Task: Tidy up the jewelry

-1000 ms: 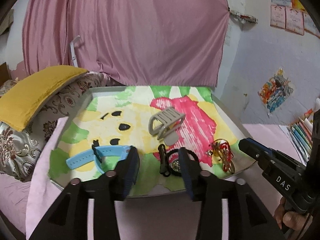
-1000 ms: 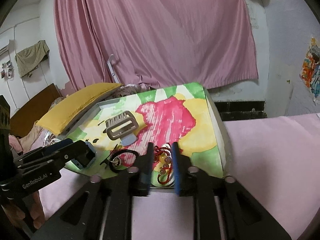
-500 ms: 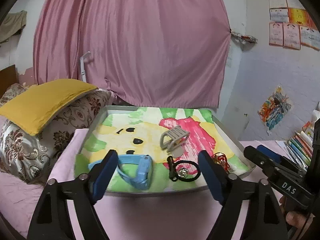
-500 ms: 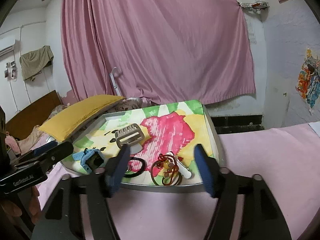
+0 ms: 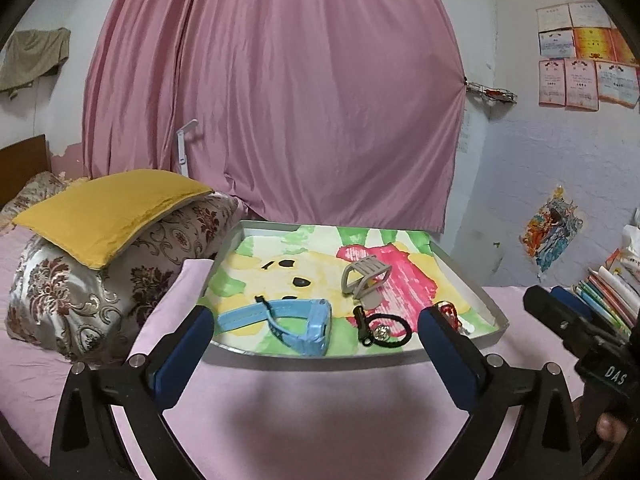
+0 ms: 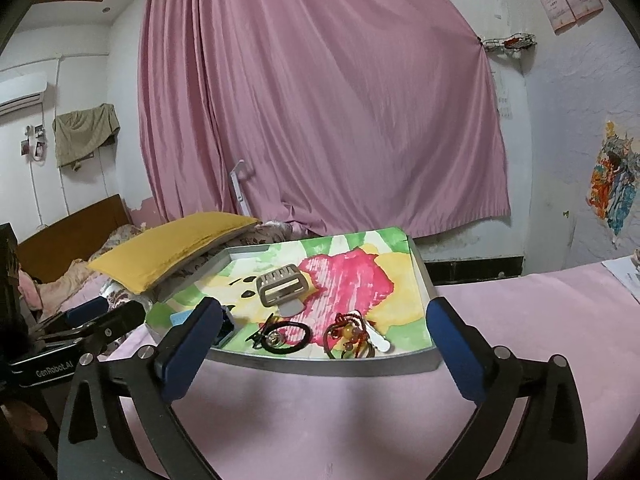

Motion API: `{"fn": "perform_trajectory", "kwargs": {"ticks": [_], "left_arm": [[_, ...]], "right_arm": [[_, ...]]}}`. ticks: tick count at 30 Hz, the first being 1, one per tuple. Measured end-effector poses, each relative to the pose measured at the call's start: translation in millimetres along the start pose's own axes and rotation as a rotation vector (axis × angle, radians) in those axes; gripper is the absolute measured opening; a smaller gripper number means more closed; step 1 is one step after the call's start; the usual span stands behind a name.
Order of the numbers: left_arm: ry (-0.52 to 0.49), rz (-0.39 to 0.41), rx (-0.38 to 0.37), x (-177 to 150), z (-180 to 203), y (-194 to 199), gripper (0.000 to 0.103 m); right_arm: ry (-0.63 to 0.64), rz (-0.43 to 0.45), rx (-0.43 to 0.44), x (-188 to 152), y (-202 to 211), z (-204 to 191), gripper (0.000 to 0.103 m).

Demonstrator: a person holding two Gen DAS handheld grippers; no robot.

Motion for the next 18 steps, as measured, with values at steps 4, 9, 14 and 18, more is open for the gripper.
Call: {"fn": "perform_trajectory", "kwargs": {"ticks": [4,9,14,18], "left_arm": [[-0.005,0.016,0.005,-7.1,-5.4,13.2,0.102],[-0.005,0.031,0.007,-14.1,-11.1,26.4,0.102],[-0.013,0.041,0.011,-24.2,-16.7,37.4,0.102],[-0.019,0.036,0.027,-34.7,-22.8,44.4,0.102]], "right_arm": [[0.013,0.005,-0.004,-4.6,9.5,-4.8,0.101],[0.03,0.017,-0.002,-12.3,24.7,-10.5,0.101],[0.043,0.021,-0.011,-23.1,37.6,-16.6,0.101],[0.037,0.014,-0.026,-32.2,48.1,-18.2,0.101]]}}
Point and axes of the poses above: each gripper's, at about its wrist camera, not at the fingertips, and y roughly against the way its jaws point, z to its right, x to its top, the point moved 4 cm from there along -y, roughly the way its jaws point, and after that the axes turned 5 degrees about x, right-handed, at the moved point
